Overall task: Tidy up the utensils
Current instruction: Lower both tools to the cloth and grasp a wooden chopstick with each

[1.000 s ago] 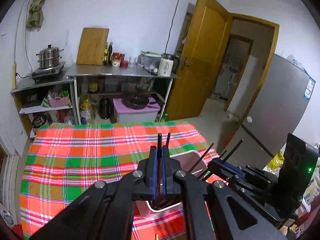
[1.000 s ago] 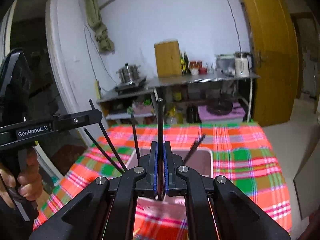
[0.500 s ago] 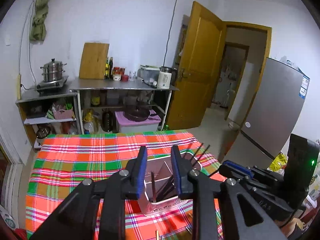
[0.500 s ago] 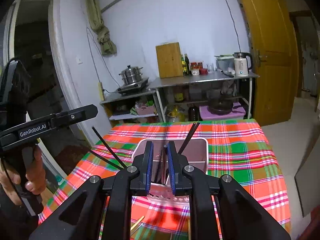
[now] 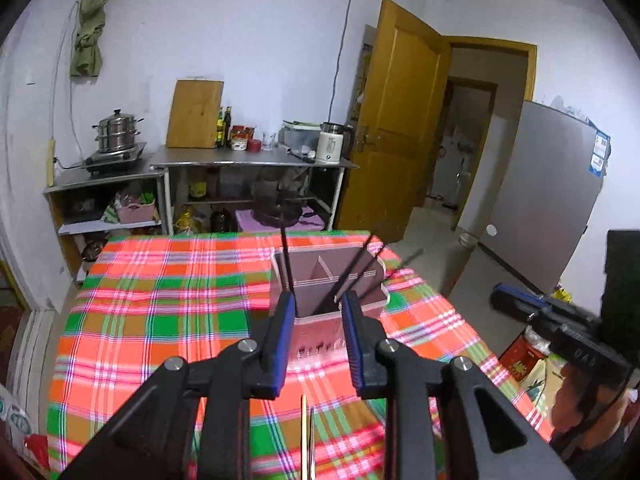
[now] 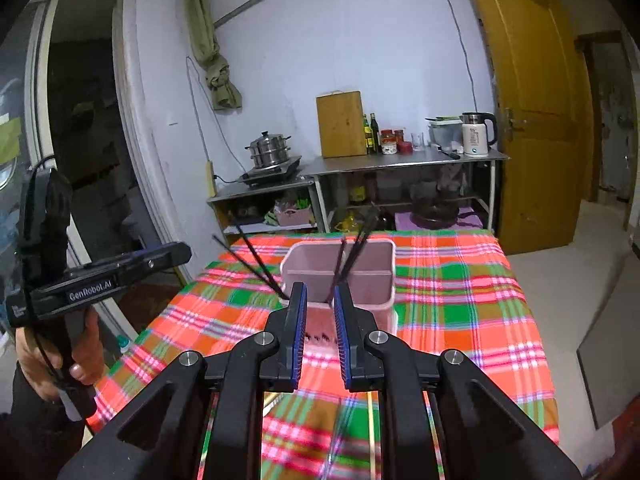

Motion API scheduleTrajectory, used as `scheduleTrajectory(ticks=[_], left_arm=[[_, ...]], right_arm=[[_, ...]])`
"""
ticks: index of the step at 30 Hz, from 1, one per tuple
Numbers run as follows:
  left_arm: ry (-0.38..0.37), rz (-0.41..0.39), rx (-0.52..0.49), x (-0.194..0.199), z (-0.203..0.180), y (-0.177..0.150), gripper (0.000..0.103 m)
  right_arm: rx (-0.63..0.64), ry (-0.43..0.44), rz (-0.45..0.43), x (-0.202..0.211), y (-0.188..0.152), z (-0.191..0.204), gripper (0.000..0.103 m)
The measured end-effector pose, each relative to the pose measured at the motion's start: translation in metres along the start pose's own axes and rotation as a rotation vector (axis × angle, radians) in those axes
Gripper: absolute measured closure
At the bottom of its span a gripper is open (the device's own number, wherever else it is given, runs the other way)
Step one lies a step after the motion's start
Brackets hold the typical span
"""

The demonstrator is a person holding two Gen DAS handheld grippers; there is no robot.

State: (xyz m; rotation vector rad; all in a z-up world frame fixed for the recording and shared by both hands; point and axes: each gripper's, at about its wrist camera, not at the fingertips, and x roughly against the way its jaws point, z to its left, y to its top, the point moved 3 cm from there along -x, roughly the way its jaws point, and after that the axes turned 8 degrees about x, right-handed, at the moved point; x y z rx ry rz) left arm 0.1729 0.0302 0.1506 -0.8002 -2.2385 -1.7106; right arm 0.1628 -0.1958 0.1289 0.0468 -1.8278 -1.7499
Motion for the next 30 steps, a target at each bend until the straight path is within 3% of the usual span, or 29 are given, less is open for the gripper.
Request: scheduleTrajectory(ticks=[13, 30], left_arm=[[0.066, 0.031, -0.044, 0.018, -0.009, -0.087, 0.077], [0.102, 0.232, -0.037, -0.052, 0.027, -0.138, 0.071]], right_arm=[[0.03, -0.001, 0.074, 0.034, -0.073, 0.015, 0.089], [0.008, 0.006, 0.265, -0.034, -0.127, -0.009, 0.089]])
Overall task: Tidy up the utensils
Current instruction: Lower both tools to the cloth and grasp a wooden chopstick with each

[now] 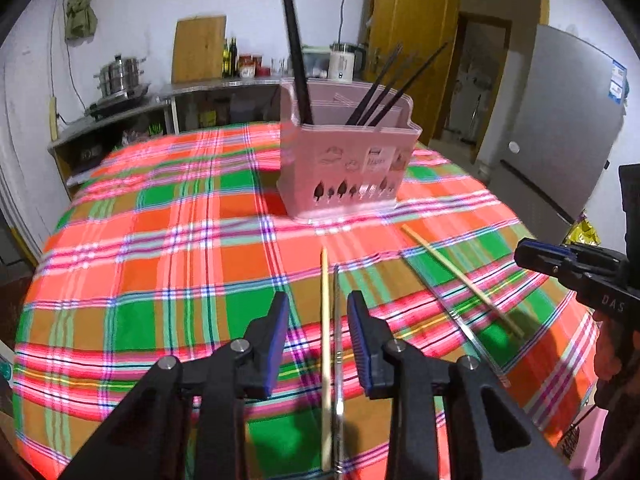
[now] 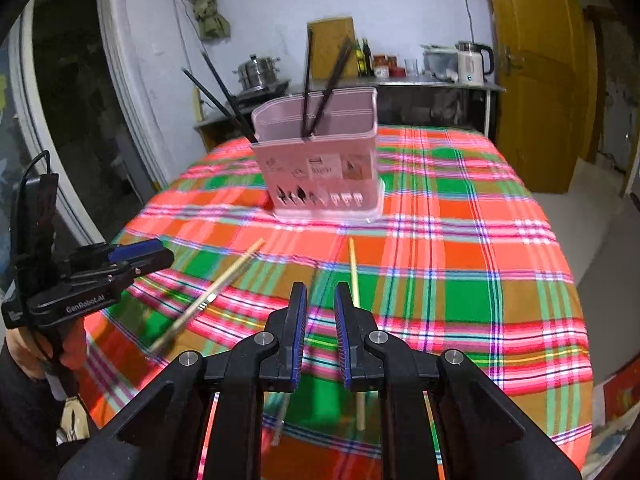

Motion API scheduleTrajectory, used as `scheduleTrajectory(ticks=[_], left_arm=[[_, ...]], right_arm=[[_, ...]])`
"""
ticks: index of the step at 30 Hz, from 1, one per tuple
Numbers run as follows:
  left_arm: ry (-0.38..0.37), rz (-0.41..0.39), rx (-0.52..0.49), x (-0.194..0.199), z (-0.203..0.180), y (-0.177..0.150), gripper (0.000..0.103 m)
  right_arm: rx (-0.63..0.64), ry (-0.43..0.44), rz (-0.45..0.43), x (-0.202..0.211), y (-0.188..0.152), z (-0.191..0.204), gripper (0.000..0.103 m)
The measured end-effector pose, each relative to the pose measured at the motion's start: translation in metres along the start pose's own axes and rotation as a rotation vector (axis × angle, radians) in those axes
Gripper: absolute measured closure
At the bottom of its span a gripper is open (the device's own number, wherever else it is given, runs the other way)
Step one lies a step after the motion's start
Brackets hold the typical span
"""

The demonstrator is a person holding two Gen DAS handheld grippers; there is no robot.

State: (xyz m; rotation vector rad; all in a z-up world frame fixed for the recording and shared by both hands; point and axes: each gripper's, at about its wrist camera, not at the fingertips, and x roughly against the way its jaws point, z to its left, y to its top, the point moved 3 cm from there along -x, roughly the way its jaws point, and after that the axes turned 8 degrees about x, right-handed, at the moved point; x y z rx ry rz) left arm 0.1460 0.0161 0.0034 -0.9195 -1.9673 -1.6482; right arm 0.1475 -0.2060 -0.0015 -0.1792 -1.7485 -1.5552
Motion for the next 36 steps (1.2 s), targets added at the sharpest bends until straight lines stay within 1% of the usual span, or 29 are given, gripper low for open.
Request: scheduleTrajectory(ticks=[6, 10, 17, 20, 24, 27, 28, 31, 36], left_arm=[[-0.01, 0.083, 0.008, -0.031, 0.006, -0.003, 0.071], [0.002, 0.113, -0.011, -0.045, 0.005, 0.0, 0.071], [0.016, 0.15, -0.039, -0.065, 0.003, 0.001, 0.071], [0.033, 0.144, -0.055, -0.068, 0.001, 0.001, 0.071], [0.058, 0.138, -0.049, -0.069, 0.001, 0.001, 0.071], [0.079, 0.133, -0.023, -0.069, 0.005, 0.003, 0.081], [0.084, 0.133, -0.011, -0.069, 0.007, 0.003, 0.083], [0.096, 0.135, 0.018, -0.069, 0.012, 0.005, 0.084], [0.102, 0.153, 0.022, -0.071, 0.014, 0.007, 0.084]], right_arm=[[0.001, -0.004, 0.072, -0.03, -0.01, -0.012, 0.089], [0.003, -0.006, 0.111, -0.048, -0.012, -0.019, 0.089], [0.016, -0.006, 0.146, -0.067, -0.011, -0.023, 0.089], [0.022, -0.008, 0.16, -0.073, -0.012, -0.024, 0.089], [0.021, -0.016, 0.176, -0.079, -0.012, -0.025, 0.089], [0.02, -0.021, 0.179, -0.082, -0.009, -0.025, 0.089], [0.021, -0.023, 0.181, -0.083, -0.007, -0.024, 0.089], [0.032, -0.026, 0.192, -0.087, -0.003, -0.022, 0.089], [0.045, -0.025, 0.216, -0.1, 0.007, -0.019, 0.089]])
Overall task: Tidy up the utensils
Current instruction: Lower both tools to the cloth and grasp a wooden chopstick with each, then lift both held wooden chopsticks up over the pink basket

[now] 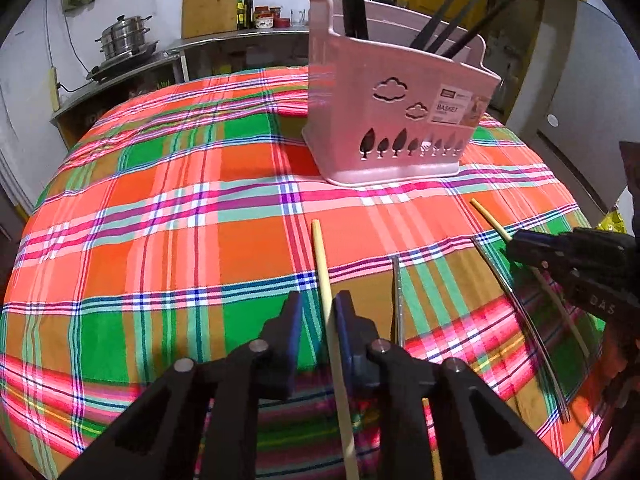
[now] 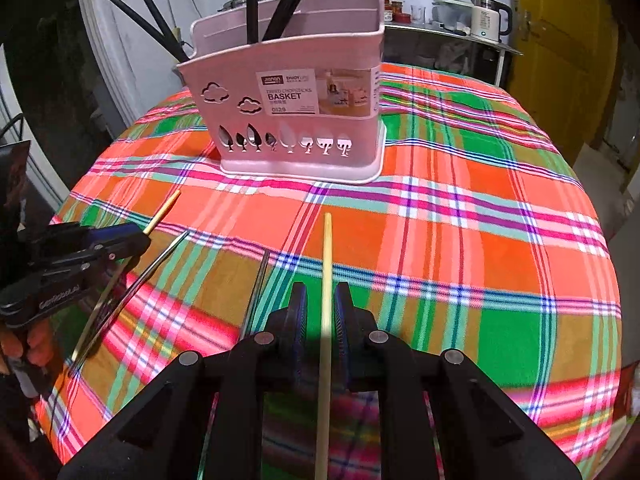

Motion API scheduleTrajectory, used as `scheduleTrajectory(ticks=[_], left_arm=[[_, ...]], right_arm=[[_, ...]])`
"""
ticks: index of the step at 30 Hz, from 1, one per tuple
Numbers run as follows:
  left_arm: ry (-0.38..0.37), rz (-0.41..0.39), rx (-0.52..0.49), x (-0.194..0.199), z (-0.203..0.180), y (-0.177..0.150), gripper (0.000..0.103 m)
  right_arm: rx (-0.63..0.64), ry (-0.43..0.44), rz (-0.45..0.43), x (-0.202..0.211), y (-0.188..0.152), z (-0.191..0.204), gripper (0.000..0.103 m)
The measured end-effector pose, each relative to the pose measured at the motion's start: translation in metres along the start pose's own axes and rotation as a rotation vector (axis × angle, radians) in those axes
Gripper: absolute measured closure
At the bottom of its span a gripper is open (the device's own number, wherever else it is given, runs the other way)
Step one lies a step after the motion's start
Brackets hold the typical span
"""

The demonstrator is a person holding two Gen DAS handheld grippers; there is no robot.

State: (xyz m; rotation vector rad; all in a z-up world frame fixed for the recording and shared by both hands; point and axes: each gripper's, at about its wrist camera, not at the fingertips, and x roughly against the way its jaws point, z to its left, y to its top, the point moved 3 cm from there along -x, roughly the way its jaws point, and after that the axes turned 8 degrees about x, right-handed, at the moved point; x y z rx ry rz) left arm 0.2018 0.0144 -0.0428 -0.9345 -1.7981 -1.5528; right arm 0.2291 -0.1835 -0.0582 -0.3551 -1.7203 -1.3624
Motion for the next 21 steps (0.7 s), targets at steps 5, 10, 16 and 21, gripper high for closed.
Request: scheduleTrajectory(ticks=[5, 10, 16, 21], left_arm=[[-0.005, 0.029, -0.004, -0.006, 0.0, 0.009, 0.084], [-0.004, 0.035, -0.012, -0.01, -0.002, 0.014, 0.095], [-0.029, 0.012, 0.0, 0.001, -0.003, 0.017, 0.097], [-0.049, -0.045, -0.001, 0.027, -0.003, 0.027, 0.097]], right_arm=[[-0.006, -0.001, 0.016, -0.007, 0.01, -0.003, 0.089], [0.002, -0.007, 0.026, -0.01, 0.015, -0.002, 0.095], [-0.012, 0.007, -0.001, -0.002, 0.017, -0.001, 0.098], [-0.011, 0.004, -0.064, 0.024, 0.024, 0.003, 0.098]])
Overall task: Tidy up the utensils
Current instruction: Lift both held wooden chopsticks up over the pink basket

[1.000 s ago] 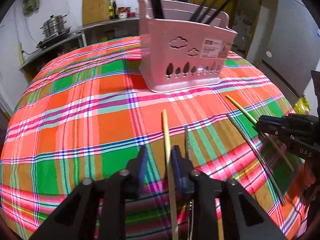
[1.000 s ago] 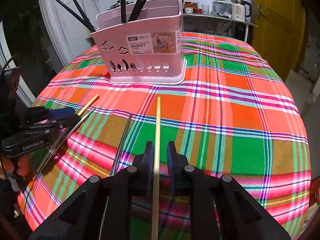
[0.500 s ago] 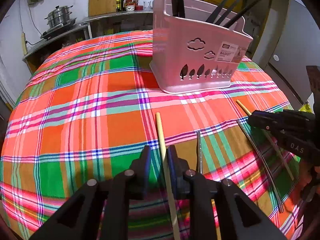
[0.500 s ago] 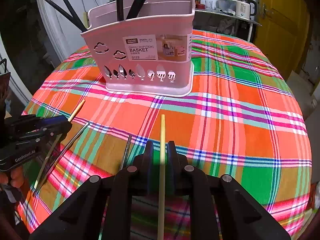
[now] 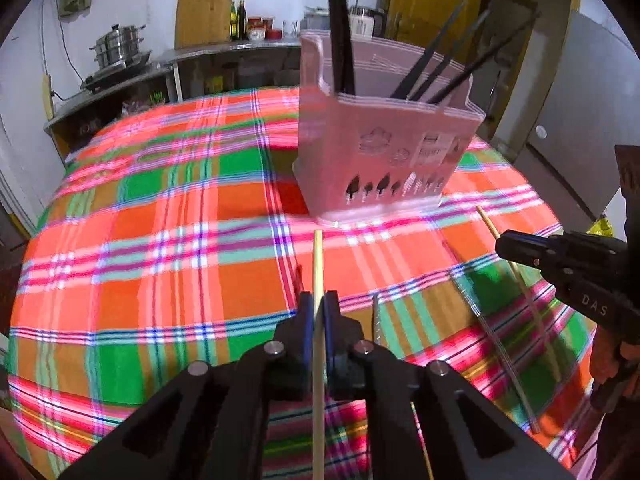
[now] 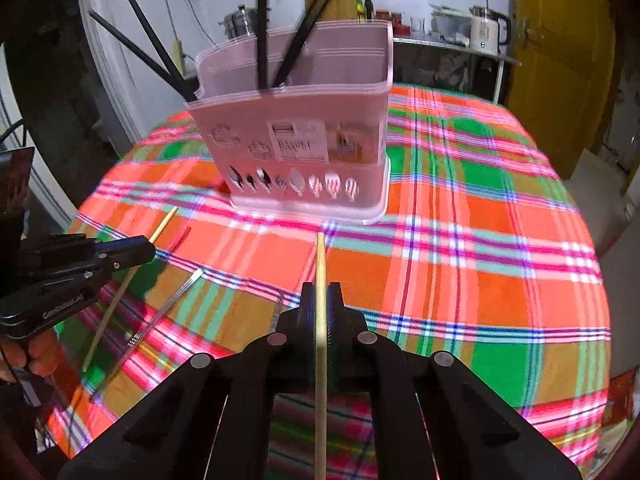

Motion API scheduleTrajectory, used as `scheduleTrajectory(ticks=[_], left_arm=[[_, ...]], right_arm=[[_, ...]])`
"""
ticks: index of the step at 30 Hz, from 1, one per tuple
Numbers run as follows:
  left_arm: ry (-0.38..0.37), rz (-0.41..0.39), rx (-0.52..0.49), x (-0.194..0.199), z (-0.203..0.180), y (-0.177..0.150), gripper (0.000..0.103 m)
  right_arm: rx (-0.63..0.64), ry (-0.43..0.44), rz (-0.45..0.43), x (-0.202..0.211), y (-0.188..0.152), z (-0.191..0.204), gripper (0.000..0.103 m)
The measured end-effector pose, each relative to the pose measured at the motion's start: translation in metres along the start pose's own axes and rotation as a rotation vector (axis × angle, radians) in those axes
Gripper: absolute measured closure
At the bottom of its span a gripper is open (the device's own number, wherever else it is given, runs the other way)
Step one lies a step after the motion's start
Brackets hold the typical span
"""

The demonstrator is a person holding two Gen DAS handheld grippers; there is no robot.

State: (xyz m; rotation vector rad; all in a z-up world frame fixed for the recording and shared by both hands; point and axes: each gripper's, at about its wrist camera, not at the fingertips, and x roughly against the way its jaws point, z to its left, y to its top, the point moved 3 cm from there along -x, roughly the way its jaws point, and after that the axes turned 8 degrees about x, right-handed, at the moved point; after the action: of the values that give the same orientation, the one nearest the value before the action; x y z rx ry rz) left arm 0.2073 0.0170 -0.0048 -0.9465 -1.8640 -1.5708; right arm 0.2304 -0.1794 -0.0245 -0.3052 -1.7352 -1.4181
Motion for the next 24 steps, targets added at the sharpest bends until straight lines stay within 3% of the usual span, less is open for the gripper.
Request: scheduleTrajectory(ticks=[14, 19, 24], left_arm=[[-0.065, -0.201, -0.022, 0.084, -0.015, 0.04, 0.097], [-0.084, -0.147, -0.021, 0.071, -0.013, 0.034, 0.097], [-0.056, -0.02, -0.014, 0.036, -0.009, 0.014, 0.097]], right_arm=[[-0.006, -0.021, -0.246, 0.09, 0.034, 0.007, 0.098], [-0.005, -0.015, -0.241, 0.091, 0.032, 0.01, 0.098], [-0.021, 0.0, -0.126, 0.061, 0.018, 0.007, 0.098]])
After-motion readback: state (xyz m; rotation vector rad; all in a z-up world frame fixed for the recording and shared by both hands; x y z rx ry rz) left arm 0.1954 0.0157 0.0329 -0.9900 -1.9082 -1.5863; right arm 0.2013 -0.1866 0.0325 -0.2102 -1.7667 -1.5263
